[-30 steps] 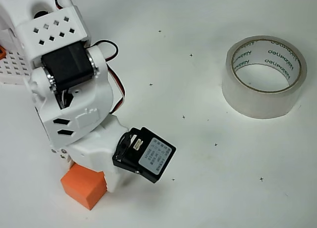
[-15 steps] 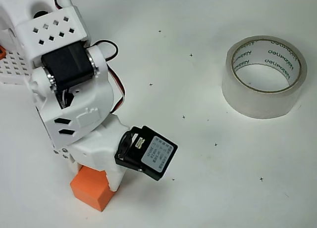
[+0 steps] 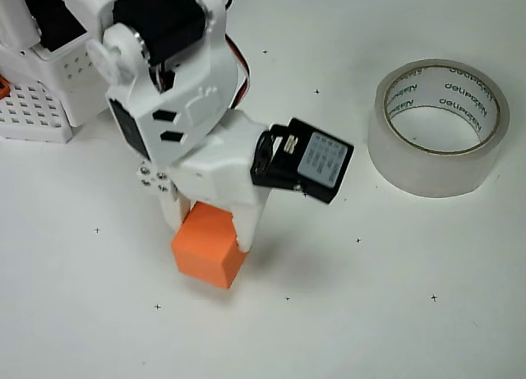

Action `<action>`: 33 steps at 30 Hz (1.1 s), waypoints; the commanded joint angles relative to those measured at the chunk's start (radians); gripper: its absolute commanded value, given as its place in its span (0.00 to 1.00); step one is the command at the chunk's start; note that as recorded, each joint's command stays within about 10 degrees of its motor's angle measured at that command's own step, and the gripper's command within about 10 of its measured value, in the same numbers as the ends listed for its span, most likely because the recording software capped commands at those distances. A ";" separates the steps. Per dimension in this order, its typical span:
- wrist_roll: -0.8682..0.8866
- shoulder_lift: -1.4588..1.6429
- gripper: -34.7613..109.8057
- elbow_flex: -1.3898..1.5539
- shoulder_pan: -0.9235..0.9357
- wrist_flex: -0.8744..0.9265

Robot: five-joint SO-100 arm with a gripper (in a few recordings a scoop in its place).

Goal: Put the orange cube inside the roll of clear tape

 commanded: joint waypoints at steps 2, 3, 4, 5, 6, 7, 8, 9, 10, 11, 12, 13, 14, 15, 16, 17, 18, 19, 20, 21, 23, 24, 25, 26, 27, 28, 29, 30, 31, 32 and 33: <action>0.051 0.143 0.35 -0.101 -0.091 0.034; 0.063 0.144 0.35 -0.114 -0.115 0.040; 0.075 0.144 0.35 -0.129 -0.137 0.046; 0.089 0.144 0.35 -0.141 -0.160 0.052; 0.104 0.144 0.35 -0.150 -0.183 0.052; 0.118 0.144 0.35 -0.160 -0.204 0.052; 0.132 0.144 0.35 -0.169 -0.225 0.052; 0.149 0.144 0.35 -0.176 -0.245 0.052; 0.163 0.140 0.35 -0.184 -0.268 0.049; 0.173 0.135 0.35 -0.193 -0.288 0.048; 0.186 0.126 0.35 -0.209 -0.310 0.048; 0.196 0.120 0.35 -0.218 -0.328 0.048; 0.207 0.118 0.35 -0.225 -0.347 0.048; 0.216 0.117 0.35 -0.233 -0.365 0.048; 0.225 0.115 0.35 -0.244 -0.382 0.048; 0.232 0.115 0.35 -0.249 -0.399 0.048; 0.238 0.115 0.35 -0.249 -0.417 0.048; 0.247 0.115 0.35 -0.255 -0.433 0.048; 0.255 0.114 0.35 -0.262 -0.446 0.048; 0.261 0.107 0.35 -0.268 -0.460 0.048; 0.272 0.086 0.35 -0.282 -0.486 0.048; 0.278 0.072 0.35 -0.295 -0.499 0.048; 0.279 0.057 0.35 -0.304 -0.511 0.048; 0.284 0.038 0.35 -0.316 -0.523 0.048; 0.288 0.020 0.35 -0.331 -0.534 0.048; 0.291 0.003 0.35 -0.345 -0.543 0.048; 0.293 -0.018 0.35 -0.364 -0.554 0.046; 0.295 -0.037 0.35 -0.382 -0.561 0.046; 0.296 -0.054 0.35 -0.399 -0.569 0.046; 0.296 -0.071 0.35 -0.416 -0.575 0.046; 0.296 -0.087 0.35 -0.434 -0.583 0.046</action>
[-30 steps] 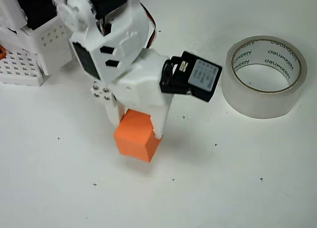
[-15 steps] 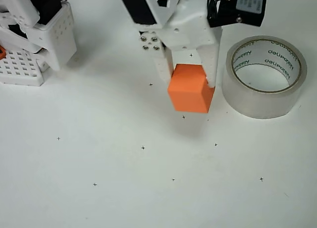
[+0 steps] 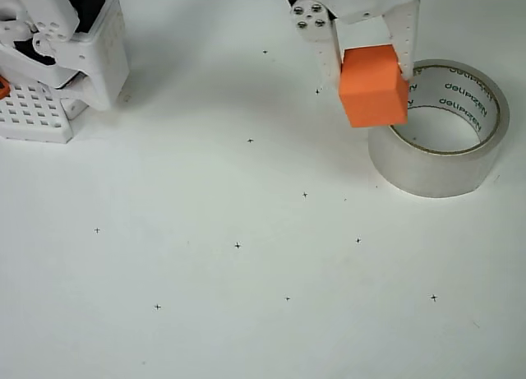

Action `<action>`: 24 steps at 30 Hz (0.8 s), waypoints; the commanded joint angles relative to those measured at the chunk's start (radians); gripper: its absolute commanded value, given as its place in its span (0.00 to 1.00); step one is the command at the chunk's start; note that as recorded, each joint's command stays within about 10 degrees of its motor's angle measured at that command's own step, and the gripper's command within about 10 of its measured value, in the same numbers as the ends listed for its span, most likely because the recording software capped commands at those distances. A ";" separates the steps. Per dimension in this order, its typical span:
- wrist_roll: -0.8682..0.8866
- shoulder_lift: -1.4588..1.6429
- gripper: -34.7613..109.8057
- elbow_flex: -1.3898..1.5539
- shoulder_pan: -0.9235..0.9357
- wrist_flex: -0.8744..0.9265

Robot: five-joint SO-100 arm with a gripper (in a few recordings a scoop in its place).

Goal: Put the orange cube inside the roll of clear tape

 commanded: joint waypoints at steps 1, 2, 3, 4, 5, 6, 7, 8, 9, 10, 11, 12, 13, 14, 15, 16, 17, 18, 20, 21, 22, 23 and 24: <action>-0.009 -0.023 0.35 -0.137 -0.035 0.014; -0.009 -0.040 0.35 -0.155 -0.043 0.014; -0.009 -0.055 0.35 -0.173 -0.049 0.014; -0.009 -0.071 0.35 -0.190 -0.055 0.014; -0.008 -0.083 0.35 -0.202 -0.061 0.014; -0.006 -0.097 0.35 -0.218 -0.067 0.014; -0.006 -0.110 0.35 -0.232 -0.074 0.014; -0.006 -0.126 0.35 -0.245 -0.078 0.014; -0.005 -0.140 0.35 -0.261 -0.084 0.014; -0.005 -0.152 0.35 -0.275 -0.091 0.014; -0.005 -0.161 0.35 -0.285 -0.095 0.014; -0.003 -0.167 0.35 -0.290 -0.098 0.014; -0.003 -0.173 0.35 -0.296 -0.101 0.014; -0.002 -0.181 0.35 -0.299 -0.104 0.014; 0.000 -0.187 0.35 -0.299 -0.106 0.011; 0.000 -0.193 0.35 -0.299 -0.109 0.006; 0.000 -0.199 0.35 -0.299 -0.110 0.003; 0.002 -0.204 0.37 -0.299 -0.112 0.002; 0.002 -0.215 0.39 -0.299 -0.114 -0.002; 0.003 -0.218 0.39 -0.299 -0.114 -0.003; 0.003 -0.222 0.39 -0.299 -0.115 -0.005; 0.003 -0.225 0.40 -0.299 -0.115 -0.008; 0.003 -0.229 0.40 -0.299 -0.115 -0.009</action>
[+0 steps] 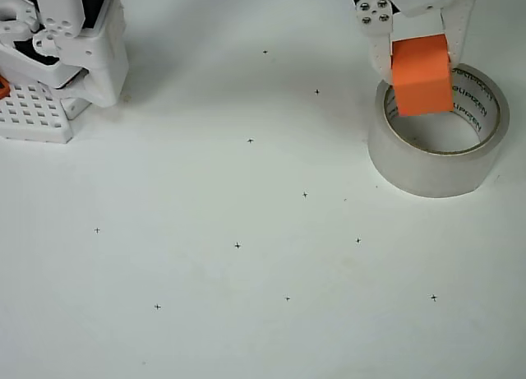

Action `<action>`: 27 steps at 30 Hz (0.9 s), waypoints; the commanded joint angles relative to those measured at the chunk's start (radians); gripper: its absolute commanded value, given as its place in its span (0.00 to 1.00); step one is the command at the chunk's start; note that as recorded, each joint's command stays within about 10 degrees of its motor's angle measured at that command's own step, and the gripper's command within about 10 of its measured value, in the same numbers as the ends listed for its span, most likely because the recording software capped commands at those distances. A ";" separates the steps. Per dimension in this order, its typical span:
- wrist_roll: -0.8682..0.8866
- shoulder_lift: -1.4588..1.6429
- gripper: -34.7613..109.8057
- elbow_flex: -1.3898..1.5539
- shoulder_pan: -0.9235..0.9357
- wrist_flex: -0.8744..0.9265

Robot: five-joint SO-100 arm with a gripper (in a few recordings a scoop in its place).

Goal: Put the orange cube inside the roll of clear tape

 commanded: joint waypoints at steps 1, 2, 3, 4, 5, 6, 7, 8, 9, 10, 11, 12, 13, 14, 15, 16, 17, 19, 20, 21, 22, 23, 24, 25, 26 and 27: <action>-0.002 0.029 0.40 -0.080 -0.023 -0.011; -0.002 0.026 0.40 -0.080 -0.023 -0.015; -0.003 0.023 0.40 -0.080 -0.023 -0.020; -0.005 0.020 0.40 -0.080 -0.023 -0.025; -0.005 0.018 0.40 -0.080 -0.023 -0.035; -0.006 0.017 0.40 -0.080 -0.021 -0.043; -0.009 0.015 0.40 -0.080 -0.021 -0.049; -0.011 0.014 0.40 -0.080 -0.021 -0.054; -0.015 0.014 0.40 -0.080 -0.020 -0.060; -0.017 0.012 0.40 -0.080 -0.020 -0.066; -0.018 0.008 0.40 -0.080 -0.020 -0.072; -0.021 0.003 0.40 -0.080 -0.018 -0.078; -0.025 -0.002 0.40 -0.080 -0.018 -0.083; -0.026 -0.006 0.41 -0.080 -0.018 -0.086; -0.029 -0.009 0.42 -0.080 -0.018 -0.087; -0.035 -0.011 0.43 -0.080 -0.018 -0.091; -0.038 -0.011 0.45 -0.080 -0.018 -0.092; -0.040 -0.012 0.47 -0.080 -0.017 -0.092; -0.041 -0.012 0.48 -0.080 -0.017 -0.092; -0.044 -0.012 0.50 -0.080 -0.017 -0.092; -0.049 -0.012 0.51 -0.080 -0.015 -0.092; -0.051 -0.012 0.52 -0.080 -0.014 -0.092; -0.052 -0.012 0.53 -0.080 -0.014 -0.092; -0.054 -0.014 0.53 -0.080 -0.012 -0.092; -0.055 -0.014 0.53 -0.080 -0.012 -0.092; -0.057 -0.014 0.54 -0.080 -0.011 -0.092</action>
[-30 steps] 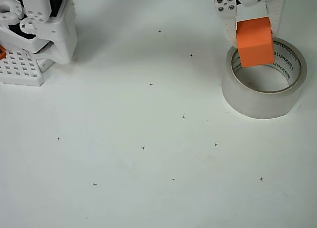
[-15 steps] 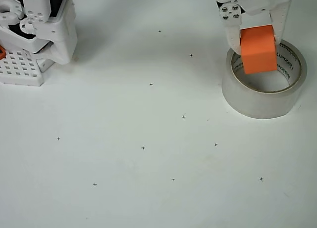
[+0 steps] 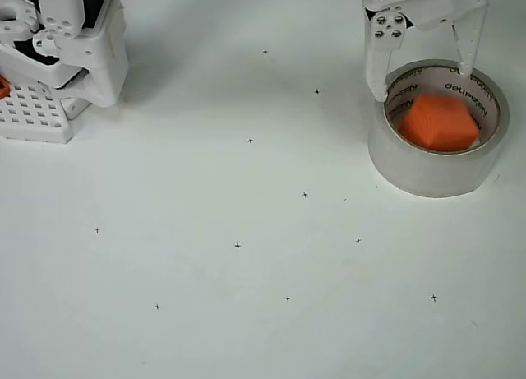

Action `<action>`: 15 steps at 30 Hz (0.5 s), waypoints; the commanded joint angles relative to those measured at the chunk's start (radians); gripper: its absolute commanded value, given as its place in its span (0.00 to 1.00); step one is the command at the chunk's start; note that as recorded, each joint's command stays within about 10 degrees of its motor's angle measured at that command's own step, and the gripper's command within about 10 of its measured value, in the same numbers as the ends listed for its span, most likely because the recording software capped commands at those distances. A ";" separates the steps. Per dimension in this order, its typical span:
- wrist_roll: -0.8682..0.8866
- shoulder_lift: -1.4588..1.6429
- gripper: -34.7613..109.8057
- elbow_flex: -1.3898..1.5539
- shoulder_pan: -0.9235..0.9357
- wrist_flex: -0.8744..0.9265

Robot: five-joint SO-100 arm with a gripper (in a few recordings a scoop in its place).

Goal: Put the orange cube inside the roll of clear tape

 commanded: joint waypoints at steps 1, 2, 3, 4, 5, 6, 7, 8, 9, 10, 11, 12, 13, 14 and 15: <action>-0.015 0.038 0.54 -0.080 -0.008 -0.012; -0.017 0.038 0.54 -0.080 -0.008 -0.012; -0.020 0.038 0.54 -0.080 -0.006 -0.012; -0.020 0.041 0.54 -0.080 -0.006 -0.012; -0.020 0.041 0.54 -0.080 -0.003 -0.012; -0.020 0.041 0.54 -0.080 -0.002 -0.012; -0.020 0.041 0.54 -0.080 0.000 -0.012; -0.020 0.041 0.54 -0.077 0.002 -0.012; -0.020 0.043 0.54 -0.077 0.002 -0.012; -0.018 0.054 0.54 -0.077 0.005 -0.011; -0.018 0.067 0.54 -0.077 0.009 -0.011; -0.017 0.080 0.54 -0.077 0.012 -0.009; -0.017 0.092 0.54 -0.074 0.014 -0.008; -0.017 0.106 0.54 -0.067 0.018 -0.006; -0.017 0.120 0.54 -0.058 0.025 -0.006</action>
